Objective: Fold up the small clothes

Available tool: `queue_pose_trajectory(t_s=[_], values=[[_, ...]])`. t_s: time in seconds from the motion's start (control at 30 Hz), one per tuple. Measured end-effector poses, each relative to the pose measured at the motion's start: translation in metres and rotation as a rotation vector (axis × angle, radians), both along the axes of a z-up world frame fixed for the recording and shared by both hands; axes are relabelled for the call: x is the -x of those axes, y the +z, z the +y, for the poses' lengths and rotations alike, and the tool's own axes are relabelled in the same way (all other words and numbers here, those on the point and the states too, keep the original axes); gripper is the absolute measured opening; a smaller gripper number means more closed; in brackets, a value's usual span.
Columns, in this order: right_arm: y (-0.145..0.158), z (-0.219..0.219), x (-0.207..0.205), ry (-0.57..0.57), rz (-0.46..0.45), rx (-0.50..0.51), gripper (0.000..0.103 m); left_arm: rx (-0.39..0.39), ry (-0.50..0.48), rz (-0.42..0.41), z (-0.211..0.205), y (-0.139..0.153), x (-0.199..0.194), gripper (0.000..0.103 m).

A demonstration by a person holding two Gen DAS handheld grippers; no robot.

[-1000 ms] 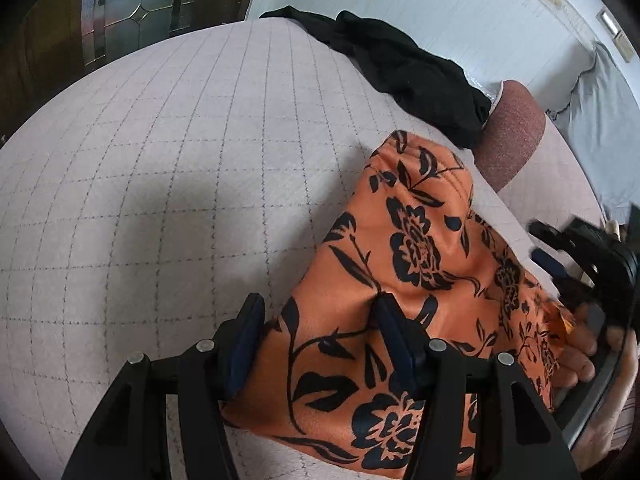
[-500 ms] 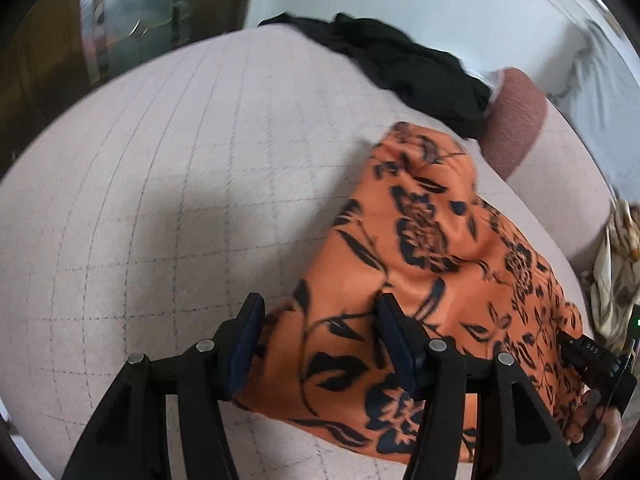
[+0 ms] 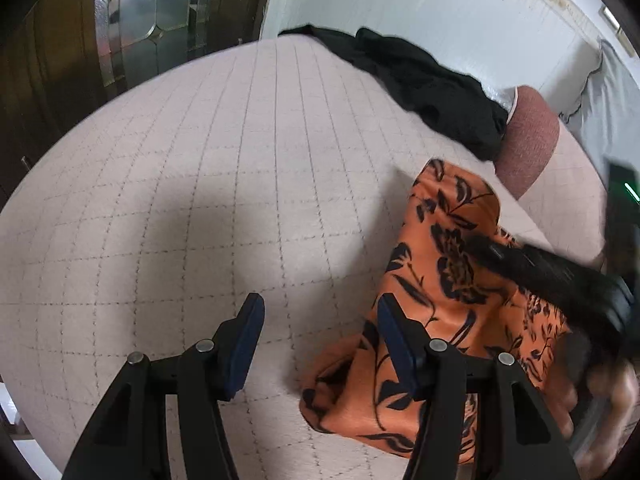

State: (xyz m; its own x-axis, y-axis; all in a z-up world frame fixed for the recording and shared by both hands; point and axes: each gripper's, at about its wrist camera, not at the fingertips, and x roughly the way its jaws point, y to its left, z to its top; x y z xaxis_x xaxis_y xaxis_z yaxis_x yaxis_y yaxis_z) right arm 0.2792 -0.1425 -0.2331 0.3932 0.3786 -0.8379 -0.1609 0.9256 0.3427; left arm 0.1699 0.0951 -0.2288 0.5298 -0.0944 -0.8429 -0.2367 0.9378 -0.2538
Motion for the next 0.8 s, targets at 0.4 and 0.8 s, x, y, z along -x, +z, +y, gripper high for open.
queue_pose_trajectory(t_s=[0.4,0.8], values=[[0.002,-0.013,-0.033,-0.182,-0.046,0.041,0.041,-0.123,-0.075,-0.041,-0.018,0.009,-0.004,0.060],[0.041,-0.109,0.131,-0.247,-0.091,0.174,0.041,-0.232,-0.121,-0.134,-0.044,0.025,0.011,0.060]])
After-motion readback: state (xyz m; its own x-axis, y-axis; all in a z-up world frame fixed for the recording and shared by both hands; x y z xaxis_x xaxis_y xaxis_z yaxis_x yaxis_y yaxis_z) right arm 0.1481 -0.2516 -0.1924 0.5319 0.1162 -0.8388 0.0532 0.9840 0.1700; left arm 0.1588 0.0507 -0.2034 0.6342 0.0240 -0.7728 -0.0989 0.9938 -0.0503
